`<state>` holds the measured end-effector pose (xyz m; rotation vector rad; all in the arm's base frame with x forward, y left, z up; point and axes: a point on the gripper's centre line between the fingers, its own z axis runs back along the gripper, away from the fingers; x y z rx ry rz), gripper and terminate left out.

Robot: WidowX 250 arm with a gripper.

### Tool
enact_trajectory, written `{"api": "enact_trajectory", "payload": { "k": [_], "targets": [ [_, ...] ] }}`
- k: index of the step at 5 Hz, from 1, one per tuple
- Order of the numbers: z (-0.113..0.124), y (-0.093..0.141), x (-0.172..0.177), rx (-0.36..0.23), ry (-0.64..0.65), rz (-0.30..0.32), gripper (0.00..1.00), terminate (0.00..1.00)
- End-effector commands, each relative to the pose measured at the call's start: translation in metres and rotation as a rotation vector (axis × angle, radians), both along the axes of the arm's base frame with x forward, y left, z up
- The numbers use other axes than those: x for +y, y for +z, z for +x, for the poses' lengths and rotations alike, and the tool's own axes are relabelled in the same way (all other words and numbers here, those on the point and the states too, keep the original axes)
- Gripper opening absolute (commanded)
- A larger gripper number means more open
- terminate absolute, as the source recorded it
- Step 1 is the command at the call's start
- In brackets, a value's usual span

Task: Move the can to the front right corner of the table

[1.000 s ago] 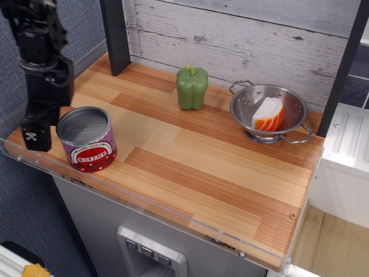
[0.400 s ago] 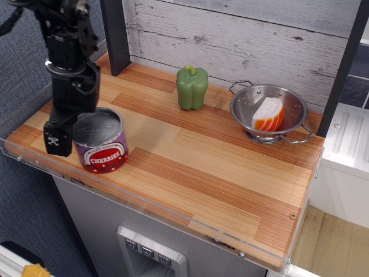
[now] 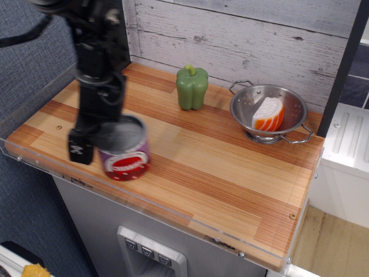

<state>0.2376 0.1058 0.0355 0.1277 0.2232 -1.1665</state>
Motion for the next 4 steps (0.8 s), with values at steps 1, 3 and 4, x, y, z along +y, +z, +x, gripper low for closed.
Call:
{"api": "enact_trajectory", "payload": {
  "k": [1,3,4],
  "targets": [
    [0.013,0.009,-0.034,-0.053,-0.042,-0.049,1.00,0.00],
    [0.019,0.005,-0.079,-0.051,-0.084,-0.095,1.00,0.00],
    [0.022,0.004,-0.100,-0.062,-0.109,-0.111,1.00,0.00]
  ]
}}
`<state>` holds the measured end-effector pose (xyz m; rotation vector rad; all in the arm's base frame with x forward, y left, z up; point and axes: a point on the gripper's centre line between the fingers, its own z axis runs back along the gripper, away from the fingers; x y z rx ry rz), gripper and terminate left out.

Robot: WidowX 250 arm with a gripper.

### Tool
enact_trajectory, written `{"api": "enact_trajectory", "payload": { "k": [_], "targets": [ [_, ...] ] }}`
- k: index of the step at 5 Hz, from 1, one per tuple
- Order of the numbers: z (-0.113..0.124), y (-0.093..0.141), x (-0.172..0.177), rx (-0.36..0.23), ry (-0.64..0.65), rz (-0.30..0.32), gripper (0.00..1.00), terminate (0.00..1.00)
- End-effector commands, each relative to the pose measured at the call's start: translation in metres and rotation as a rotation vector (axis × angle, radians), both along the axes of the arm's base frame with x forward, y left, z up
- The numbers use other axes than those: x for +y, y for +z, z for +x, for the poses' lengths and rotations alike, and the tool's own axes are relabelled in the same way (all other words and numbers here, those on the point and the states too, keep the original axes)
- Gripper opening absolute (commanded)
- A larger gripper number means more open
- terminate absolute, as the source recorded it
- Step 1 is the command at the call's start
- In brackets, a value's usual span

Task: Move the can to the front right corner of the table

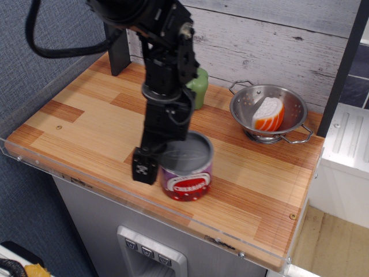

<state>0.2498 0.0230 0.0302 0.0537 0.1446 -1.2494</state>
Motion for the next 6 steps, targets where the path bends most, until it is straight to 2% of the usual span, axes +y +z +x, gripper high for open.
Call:
{"api": "enact_trajectory", "payload": {
  "k": [1,2,3,4,5,6],
  "targets": [
    [0.012,0.012,-0.041,-0.057,-0.003,-0.014,1.00,0.00],
    [0.013,0.009,-0.054,-0.061,0.047,-0.046,1.00,0.00],
    [0.017,0.005,-0.062,-0.077,0.096,-0.034,1.00,0.00],
    [0.018,0.006,-0.059,-0.100,0.145,0.005,1.00,0.00],
    [0.020,0.013,-0.041,-0.131,0.242,0.042,1.00,0.00],
    [0.024,0.022,-0.012,-0.157,0.355,0.023,1.00,0.00]
  ]
}}
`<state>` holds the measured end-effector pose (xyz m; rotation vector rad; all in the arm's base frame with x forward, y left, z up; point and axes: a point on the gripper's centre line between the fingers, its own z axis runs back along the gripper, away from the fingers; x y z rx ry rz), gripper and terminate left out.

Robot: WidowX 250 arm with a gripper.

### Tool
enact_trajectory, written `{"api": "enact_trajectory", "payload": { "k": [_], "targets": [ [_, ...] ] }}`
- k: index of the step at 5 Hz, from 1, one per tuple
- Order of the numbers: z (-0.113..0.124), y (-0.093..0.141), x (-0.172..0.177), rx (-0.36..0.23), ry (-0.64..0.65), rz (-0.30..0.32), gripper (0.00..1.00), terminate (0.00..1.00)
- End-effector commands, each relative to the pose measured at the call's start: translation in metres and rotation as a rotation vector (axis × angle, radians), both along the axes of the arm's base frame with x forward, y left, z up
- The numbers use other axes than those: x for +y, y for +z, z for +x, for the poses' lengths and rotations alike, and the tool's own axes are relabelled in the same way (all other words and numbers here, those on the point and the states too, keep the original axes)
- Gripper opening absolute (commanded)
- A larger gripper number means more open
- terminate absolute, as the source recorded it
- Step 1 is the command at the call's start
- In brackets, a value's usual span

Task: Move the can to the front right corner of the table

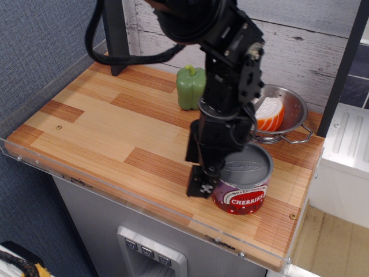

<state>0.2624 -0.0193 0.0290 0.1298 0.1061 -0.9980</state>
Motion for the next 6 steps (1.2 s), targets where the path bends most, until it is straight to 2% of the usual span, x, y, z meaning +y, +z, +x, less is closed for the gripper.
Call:
{"api": "enact_trajectory", "payload": {
  "k": [1,2,4,5,6],
  "targets": [
    [0.018,0.031,0.062,-0.089,0.243,-0.016,1.00,0.00],
    [0.026,0.038,0.091,-0.121,0.408,-0.016,1.00,0.00],
    [0.047,0.055,0.135,-0.211,0.704,-0.062,1.00,0.00],
    [0.061,0.062,0.151,-0.255,0.829,-0.015,1.00,0.00],
    [0.073,0.068,0.165,-0.275,0.880,-0.023,1.00,0.00]
  ]
}}
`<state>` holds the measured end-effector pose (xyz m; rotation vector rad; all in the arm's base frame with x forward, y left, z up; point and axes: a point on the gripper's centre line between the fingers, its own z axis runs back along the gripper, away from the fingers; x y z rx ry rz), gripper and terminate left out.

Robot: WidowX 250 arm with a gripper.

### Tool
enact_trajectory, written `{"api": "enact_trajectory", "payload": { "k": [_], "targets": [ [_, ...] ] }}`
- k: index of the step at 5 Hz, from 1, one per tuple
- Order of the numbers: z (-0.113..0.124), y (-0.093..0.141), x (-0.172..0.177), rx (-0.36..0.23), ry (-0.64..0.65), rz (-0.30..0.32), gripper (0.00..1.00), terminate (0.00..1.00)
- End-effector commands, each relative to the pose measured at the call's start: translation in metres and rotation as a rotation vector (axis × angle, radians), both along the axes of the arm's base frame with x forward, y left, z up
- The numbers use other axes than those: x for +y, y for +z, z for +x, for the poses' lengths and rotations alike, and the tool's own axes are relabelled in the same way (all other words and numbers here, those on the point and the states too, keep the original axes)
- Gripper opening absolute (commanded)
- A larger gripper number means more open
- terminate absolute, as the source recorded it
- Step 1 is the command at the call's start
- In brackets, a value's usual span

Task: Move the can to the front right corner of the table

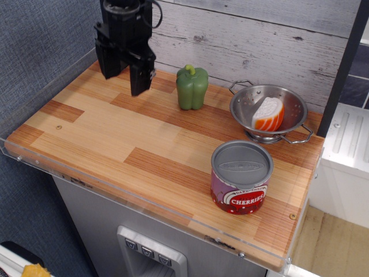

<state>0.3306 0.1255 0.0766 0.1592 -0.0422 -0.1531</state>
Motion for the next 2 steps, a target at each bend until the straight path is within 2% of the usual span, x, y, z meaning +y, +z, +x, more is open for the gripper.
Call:
{"api": "enact_trajectory", "payload": {
  "k": [1,2],
  "targets": [
    [0.0048,0.0201,0.0204,-0.062,0.051,0.011,1.00,0.00],
    [0.0048,0.0201,0.0204,-0.062,0.051,0.011,1.00,1.00]
  ]
}}
